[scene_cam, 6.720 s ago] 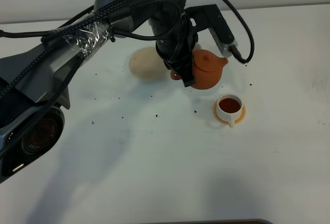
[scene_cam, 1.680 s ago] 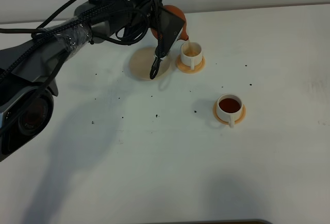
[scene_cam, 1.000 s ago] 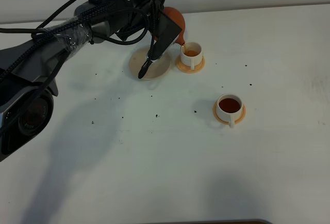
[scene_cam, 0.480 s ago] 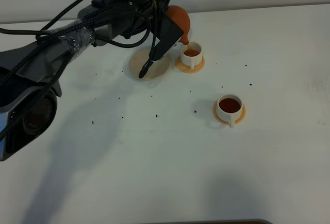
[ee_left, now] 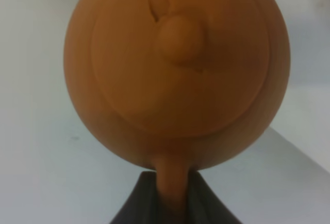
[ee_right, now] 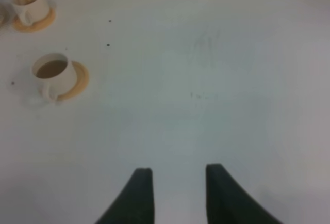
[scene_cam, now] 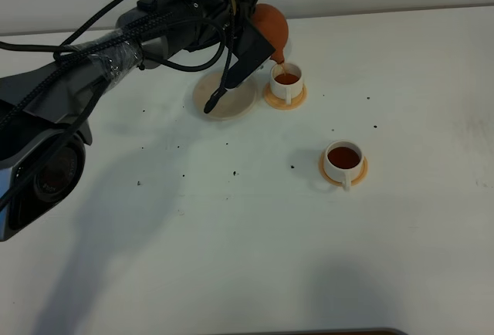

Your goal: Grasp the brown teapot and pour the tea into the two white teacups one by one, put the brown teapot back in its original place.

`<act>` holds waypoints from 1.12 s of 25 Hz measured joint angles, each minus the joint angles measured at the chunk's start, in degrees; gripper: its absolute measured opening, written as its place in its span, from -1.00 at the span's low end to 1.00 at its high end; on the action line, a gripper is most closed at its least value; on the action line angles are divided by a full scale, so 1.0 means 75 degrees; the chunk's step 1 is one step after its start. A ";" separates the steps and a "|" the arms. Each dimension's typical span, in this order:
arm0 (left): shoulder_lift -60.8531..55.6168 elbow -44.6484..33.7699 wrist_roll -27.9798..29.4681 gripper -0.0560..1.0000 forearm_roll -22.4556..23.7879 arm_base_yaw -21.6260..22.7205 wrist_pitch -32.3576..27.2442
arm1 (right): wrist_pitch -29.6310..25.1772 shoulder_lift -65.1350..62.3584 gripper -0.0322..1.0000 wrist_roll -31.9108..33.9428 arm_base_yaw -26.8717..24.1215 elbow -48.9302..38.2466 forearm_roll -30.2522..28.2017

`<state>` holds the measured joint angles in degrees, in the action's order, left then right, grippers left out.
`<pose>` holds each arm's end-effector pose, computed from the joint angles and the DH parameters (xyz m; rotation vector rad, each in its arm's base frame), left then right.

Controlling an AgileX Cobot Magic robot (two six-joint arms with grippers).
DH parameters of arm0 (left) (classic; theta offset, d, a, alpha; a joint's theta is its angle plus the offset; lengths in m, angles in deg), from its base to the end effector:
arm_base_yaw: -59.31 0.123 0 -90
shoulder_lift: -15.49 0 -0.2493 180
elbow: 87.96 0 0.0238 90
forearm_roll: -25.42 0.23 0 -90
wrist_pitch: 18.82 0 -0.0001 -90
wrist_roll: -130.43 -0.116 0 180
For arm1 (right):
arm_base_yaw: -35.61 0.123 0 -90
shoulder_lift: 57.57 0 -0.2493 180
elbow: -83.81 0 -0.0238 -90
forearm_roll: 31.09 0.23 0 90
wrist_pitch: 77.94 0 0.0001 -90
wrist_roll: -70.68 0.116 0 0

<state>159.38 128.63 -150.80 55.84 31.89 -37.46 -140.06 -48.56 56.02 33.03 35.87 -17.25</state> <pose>0.4733 -0.2244 0.1610 2.3401 0.5676 1.1326 0.0344 0.0230 0.2535 -0.2292 2.0425 0.1046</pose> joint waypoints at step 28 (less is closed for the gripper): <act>0.0000 0.0000 -0.0974 -0.70 0.0207 -0.0110 0.0219 | 0.0000 0.0000 -0.47 0.0000 0.0000 0.0000 0.0000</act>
<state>159.38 128.63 -158.11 57.40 31.07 -35.82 -140.06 -48.56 56.02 33.03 35.87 -17.25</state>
